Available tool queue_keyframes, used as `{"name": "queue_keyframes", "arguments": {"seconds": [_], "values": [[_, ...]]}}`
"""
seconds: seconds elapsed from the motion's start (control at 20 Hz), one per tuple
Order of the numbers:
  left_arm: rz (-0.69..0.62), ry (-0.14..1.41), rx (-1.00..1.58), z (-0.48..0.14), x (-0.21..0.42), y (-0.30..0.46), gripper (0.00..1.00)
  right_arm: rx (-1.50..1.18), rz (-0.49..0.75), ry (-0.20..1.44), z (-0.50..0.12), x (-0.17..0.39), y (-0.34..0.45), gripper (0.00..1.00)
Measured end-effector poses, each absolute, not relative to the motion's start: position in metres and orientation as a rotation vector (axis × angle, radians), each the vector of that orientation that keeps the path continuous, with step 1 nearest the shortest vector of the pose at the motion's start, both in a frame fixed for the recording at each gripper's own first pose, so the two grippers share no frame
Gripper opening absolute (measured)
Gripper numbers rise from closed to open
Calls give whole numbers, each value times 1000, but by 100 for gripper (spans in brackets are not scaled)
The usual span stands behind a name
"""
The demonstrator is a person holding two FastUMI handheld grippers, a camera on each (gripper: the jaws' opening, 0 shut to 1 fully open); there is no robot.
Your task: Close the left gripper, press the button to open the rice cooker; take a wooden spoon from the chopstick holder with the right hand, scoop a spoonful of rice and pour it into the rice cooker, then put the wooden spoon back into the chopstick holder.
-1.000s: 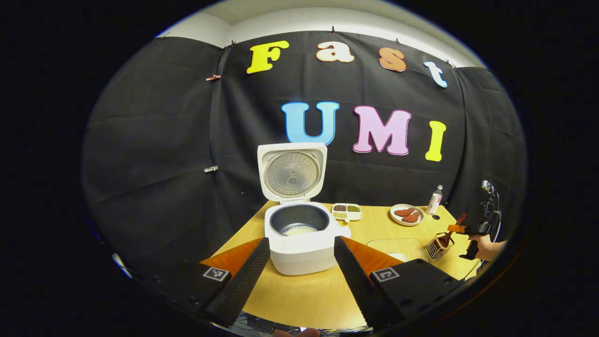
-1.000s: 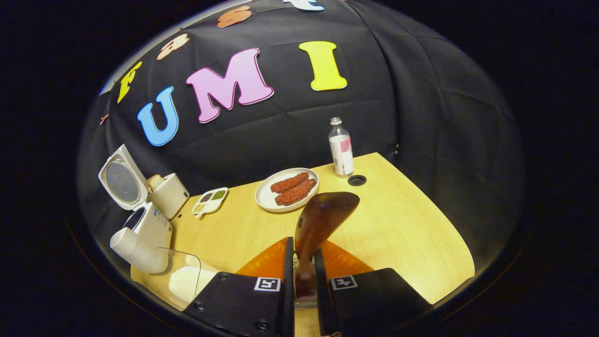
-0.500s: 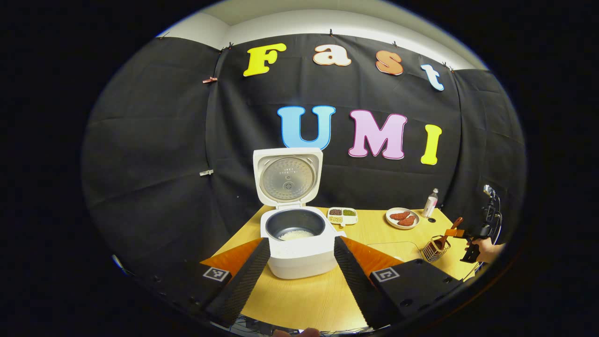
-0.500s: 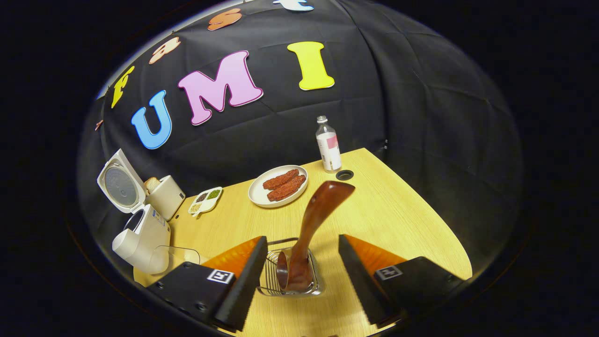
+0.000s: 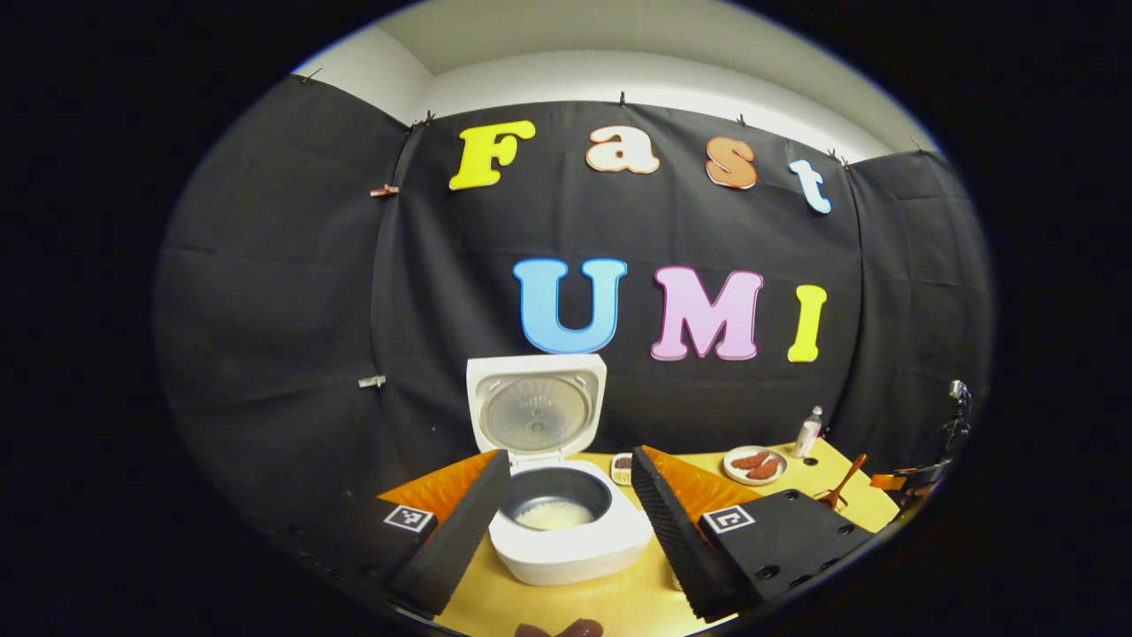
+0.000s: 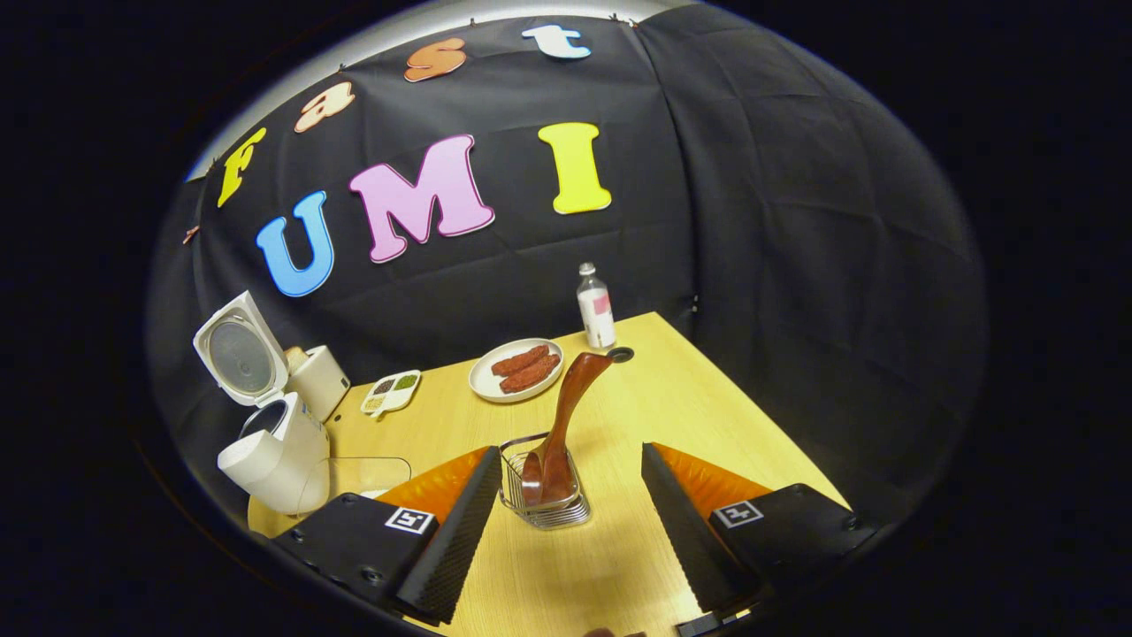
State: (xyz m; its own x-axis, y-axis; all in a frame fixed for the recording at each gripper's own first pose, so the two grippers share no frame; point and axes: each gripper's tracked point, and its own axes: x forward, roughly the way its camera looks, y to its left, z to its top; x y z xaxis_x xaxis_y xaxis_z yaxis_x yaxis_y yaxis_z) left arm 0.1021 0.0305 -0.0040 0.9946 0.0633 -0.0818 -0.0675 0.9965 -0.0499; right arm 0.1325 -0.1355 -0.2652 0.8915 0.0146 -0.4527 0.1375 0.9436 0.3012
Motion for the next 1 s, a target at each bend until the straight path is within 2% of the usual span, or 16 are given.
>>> {"name": "queue_keyframes", "arguments": {"seconds": [0.5, 1.0], "values": [[86, -65, -76, 66, 214, 76, 94, 288, -170, 296, -155, 97, -142, 98], [131, 3, -58, 32, 363, 113, 95, 217, -251, 321, -145, 51, -115, 98]]}}
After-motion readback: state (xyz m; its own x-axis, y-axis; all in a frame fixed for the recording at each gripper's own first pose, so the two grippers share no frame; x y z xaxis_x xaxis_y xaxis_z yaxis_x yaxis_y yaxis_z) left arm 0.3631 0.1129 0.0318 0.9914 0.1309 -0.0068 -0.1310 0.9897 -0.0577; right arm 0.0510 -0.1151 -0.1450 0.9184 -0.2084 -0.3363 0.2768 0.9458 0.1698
